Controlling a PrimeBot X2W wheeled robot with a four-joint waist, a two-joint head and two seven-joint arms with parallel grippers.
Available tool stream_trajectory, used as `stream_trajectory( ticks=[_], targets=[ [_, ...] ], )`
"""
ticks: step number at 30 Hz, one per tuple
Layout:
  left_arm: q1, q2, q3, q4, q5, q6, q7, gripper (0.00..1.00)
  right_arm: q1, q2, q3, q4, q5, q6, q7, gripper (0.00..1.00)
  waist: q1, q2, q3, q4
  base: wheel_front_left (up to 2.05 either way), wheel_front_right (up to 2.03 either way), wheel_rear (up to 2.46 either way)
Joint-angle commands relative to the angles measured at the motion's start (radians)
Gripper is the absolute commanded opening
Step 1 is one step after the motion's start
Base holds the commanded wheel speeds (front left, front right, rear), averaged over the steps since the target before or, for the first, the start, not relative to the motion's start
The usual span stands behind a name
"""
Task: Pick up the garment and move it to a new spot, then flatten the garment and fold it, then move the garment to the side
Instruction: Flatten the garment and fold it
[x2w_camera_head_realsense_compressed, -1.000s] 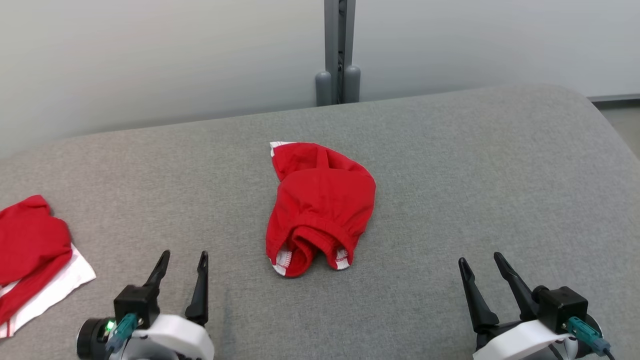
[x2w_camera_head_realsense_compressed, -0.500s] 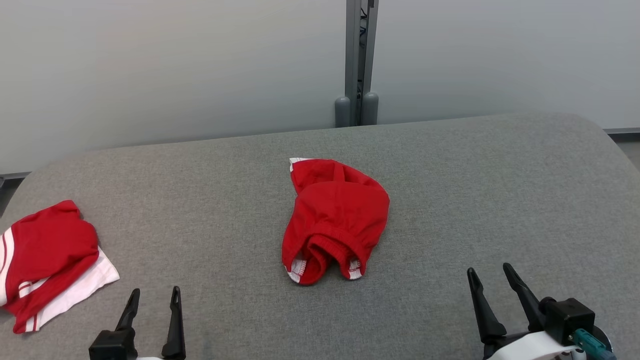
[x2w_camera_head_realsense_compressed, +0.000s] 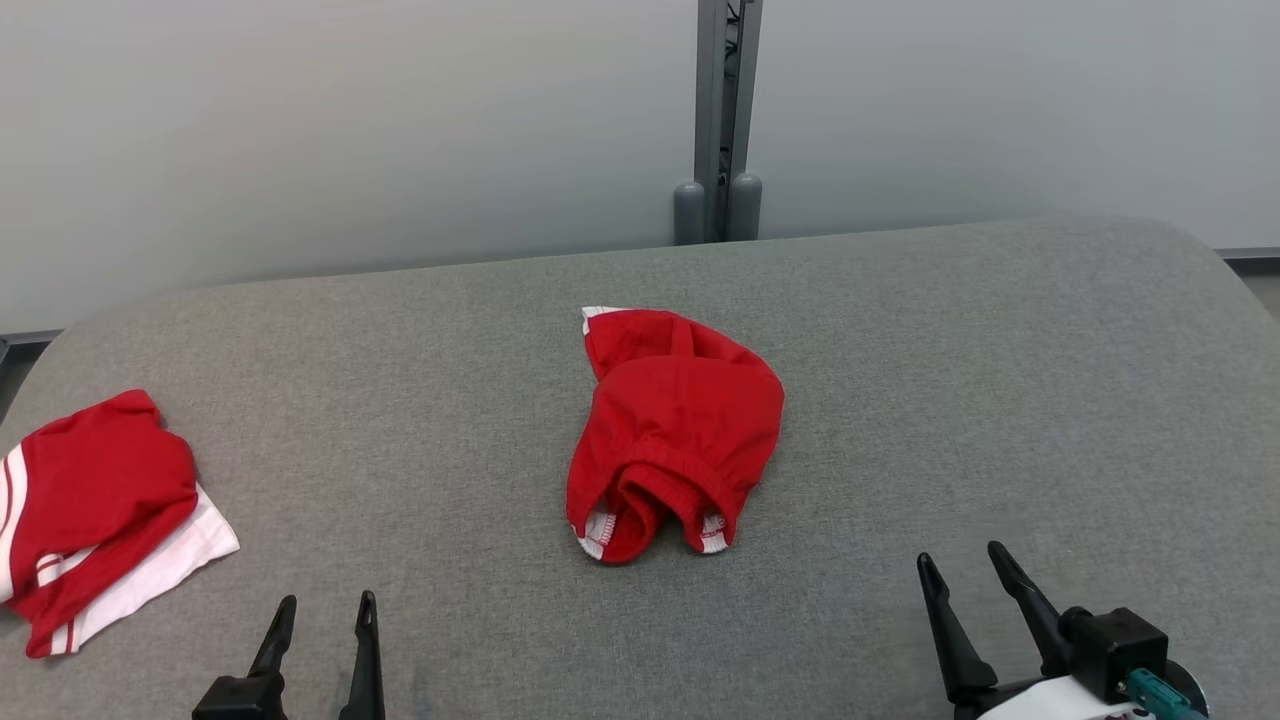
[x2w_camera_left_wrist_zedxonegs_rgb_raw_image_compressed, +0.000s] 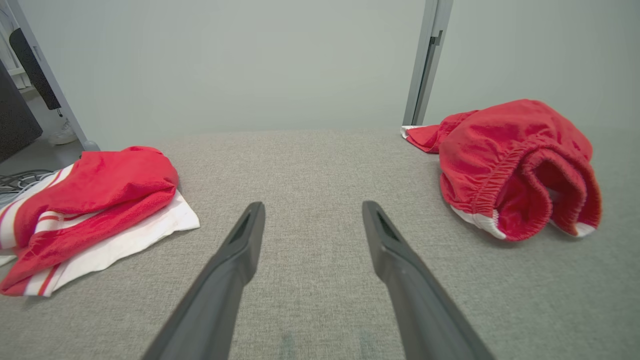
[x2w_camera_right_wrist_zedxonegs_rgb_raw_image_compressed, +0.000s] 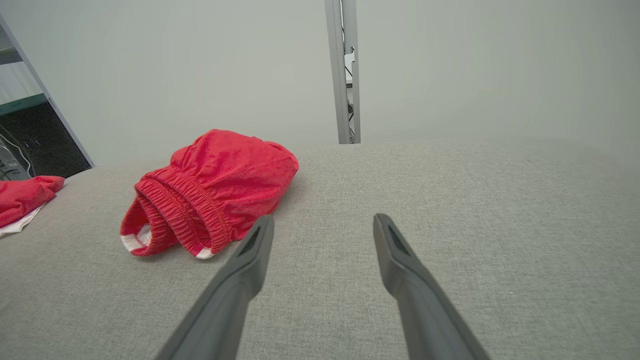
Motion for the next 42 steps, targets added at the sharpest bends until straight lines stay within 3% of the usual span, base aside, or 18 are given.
stream_trajectory(
  ticks=[1,18,26,33,36,38,39,40,41,42],
  targets=[
    [-0.015,0.004,-0.004,-0.005,-0.01,0.007,-0.001,1.0,-0.012,-0.005,0.009,0.002,0.0,0.0,0.0,1.0,0.0,0.0,0.009,0.008,0.0,0.0,0.0],
    [-0.07,0.003,-0.085,0.01,-0.043,0.008,-0.001,1.0,-0.156,-0.01,0.173,0.067,0.026,0.0,0.0,1.0,0.0,0.0,0.127,0.163,0.0,0.0,0.0],
    [-0.092,0.003,-0.116,0.006,-0.056,0.005,-0.001,1.0,-0.199,-0.005,0.116,0.159,0.024,0.0,0.0,1.0,0.0,0.0,0.179,0.232,0.0,0.0,0.0],
    [-0.111,0.003,-0.125,0.005,-0.061,0.003,-0.001,1.0,-0.229,-0.002,0.077,0.218,0.006,0.0,0.0,1.0,0.0,0.0,0.221,0.255,0.0,0.0,0.0],
    [-0.115,0.003,-0.129,0.008,-0.061,0.001,-0.001,1.0,-0.235,0.0,0.076,0.236,0.004,0.0,0.0,0.96,0.0,0.0,0.229,0.259,0.0,0.0,0.0],
    [-0.122,0.003,-0.131,0.006,-0.061,0.001,-0.001,1.0,-0.24,-0.001,0.079,0.242,0.007,0.0,0.0,0.87,0.0,0.0,0.232,0.26,0.0,0.0,0.0],
    [-0.124,0.003,-0.13,0.007,-0.062,0.002,-0.001,1.0,-0.241,-0.001,0.082,0.244,0.008,0.0,0.0,0.76,0.0,0.0,0.233,0.26,0.0,0.0,0.0],
    [-0.125,0.003,-0.13,0.007,-0.063,0.002,-0.001,1.0,-0.241,0.0,0.085,0.247,0.01,0.0,0.0,0.49,0.0,0.0,0.233,0.259,0.0,0.0,0.0],
    [-0.126,0.003,-0.13,0.008,-0.061,0.001,-0.001,1.0,-0.242,0.0,0.088,0.247,0.013,0.0,0.0,0.38,0.0,0.0,0.232,0.258,0.0,0.0,0.0],
    [-0.126,0.003,-0.129,0.009,-0.061,0.0,-0.001,1.0,-0.242,0.0,0.093,0.244,0.018,0.0,0.0,0.13,0.0,0.0,0.231,0.257,0.0,0.0,0.0]
  ],
)
